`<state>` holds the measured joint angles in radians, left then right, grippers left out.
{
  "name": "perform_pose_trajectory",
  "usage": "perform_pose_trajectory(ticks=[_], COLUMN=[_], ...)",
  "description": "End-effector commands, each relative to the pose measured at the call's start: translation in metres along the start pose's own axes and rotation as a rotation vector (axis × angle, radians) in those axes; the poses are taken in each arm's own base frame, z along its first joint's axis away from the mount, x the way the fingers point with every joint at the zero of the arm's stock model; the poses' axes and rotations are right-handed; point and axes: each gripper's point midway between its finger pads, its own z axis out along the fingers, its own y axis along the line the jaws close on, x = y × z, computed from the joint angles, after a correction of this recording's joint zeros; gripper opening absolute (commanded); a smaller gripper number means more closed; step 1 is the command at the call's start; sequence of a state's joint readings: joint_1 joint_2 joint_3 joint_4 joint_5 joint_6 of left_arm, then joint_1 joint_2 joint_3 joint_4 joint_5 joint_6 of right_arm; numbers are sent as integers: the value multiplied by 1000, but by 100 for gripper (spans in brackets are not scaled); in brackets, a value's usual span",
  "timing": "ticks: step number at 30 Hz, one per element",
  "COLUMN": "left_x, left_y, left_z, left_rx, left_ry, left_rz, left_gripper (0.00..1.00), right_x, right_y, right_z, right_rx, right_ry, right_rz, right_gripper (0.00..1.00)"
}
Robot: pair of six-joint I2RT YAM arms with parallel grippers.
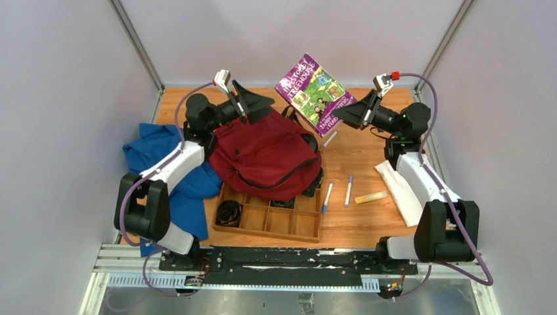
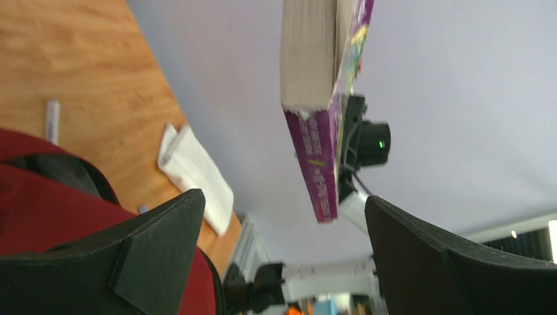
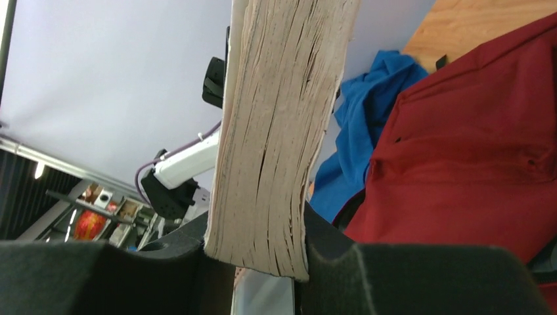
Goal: Pack the student bag
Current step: Pick up the book from the center of the board.
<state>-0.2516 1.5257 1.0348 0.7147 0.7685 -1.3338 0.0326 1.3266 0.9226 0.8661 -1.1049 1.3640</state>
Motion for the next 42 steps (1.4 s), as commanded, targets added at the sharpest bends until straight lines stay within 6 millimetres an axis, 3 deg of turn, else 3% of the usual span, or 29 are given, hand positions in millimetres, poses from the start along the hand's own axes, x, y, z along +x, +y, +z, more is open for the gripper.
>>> perform_pose_trajectory(ticks=[1,10,16,21,23,24,27,28,30,32,34,37,42], left_x=[50,54,51,63,64,65,65,65,63,59,54,50,47], left_y=[-31,-52,-59,-69,-69,-68,-63,-63,-63,-62,-60,-59,-60], left_z=[-24,-28,-25,-35,-36,-35,-35,-35,-34,-32,-29,-28,-28], left_rx=[99,145,164,201,201,199,186,184,180,172,157,146,143], left_ry=[194,240,266,348,355,357,351,345,326,299,256,222,188], left_rz=[73,111,124,157,154,147,122,121,121,114,98,84,72], left_gripper=[100,100,99,94,87,78,39,27,2,0,0,0,0], right_x=[23,65,89,99,105,106,107,106,102,98,96,96,99], right_y=[27,42,36,25,22,22,14,12,12,13,15,14,11], right_z=[-7,3,12,10,8,8,9,9,11,13,14,14,17], right_rx=[-119,-233,-248,-202,-183,-174,-98,-75,-52,-43,-57,-77,-102], right_ry=[87,227,311,336,355,362,370,369,348,299,235,154,60], right_rz=[-139,-147,-98,-92,-109,-123,-108,-109,-121,-92,-65,-23,17], right_gripper=[0,0,0,0,0,0,0,2,35,60,79,88,86])
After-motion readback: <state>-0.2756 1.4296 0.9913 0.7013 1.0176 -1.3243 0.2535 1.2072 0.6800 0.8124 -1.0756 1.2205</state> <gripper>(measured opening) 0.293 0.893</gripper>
